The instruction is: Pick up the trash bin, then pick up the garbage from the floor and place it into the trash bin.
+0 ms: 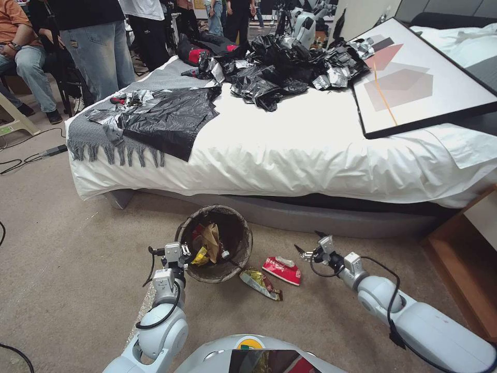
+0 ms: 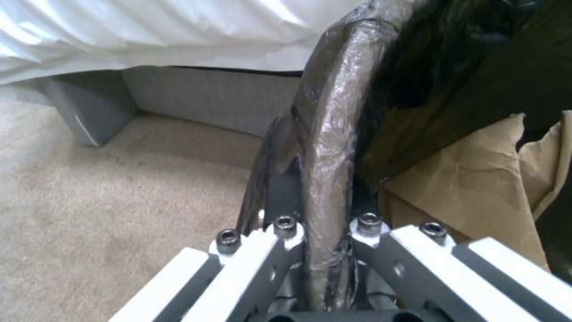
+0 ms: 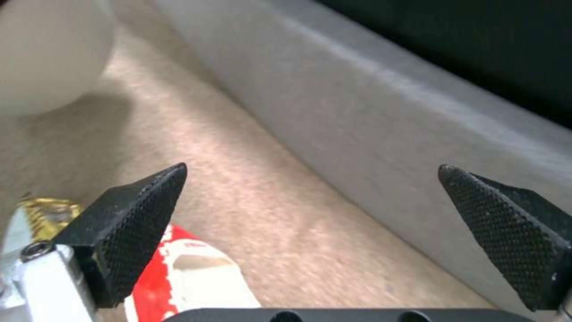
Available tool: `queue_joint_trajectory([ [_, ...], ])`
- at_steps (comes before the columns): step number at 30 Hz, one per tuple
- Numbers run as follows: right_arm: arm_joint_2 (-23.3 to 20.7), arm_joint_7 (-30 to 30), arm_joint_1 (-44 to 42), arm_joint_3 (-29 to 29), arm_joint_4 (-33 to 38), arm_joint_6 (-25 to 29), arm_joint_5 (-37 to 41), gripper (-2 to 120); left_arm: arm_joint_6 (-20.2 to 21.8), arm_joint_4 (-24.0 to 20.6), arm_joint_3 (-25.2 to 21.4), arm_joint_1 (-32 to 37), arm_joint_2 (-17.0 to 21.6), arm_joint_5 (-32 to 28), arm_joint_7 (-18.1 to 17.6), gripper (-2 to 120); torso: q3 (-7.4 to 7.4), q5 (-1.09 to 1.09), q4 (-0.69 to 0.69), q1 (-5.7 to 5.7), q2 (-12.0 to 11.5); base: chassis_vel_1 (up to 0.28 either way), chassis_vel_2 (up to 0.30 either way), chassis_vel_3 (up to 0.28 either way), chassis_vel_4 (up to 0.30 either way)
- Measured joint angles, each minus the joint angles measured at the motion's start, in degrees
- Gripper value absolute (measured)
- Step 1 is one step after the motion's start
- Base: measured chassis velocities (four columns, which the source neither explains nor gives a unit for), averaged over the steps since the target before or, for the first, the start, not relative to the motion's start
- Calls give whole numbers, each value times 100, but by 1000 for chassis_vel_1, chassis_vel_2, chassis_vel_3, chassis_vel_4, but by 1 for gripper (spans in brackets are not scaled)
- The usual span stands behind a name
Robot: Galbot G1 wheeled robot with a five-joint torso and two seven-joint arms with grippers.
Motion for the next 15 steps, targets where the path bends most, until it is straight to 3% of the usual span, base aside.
queue_joint_trajectory([
  [8, 479, -617, 860, -937, -1000, 381, -55, 100, 0, 15, -44, 0, 9, 0, 1, 0, 0, 0, 0, 0, 0, 0, 0, 0, 0],
  [15, 625, -685, 988, -1076, -1243, 446, -113, 100, -2, 16, -70, 3, 15, -1, 0, 0, 0, 0, 0, 0, 0, 0, 0, 0, 0],
])
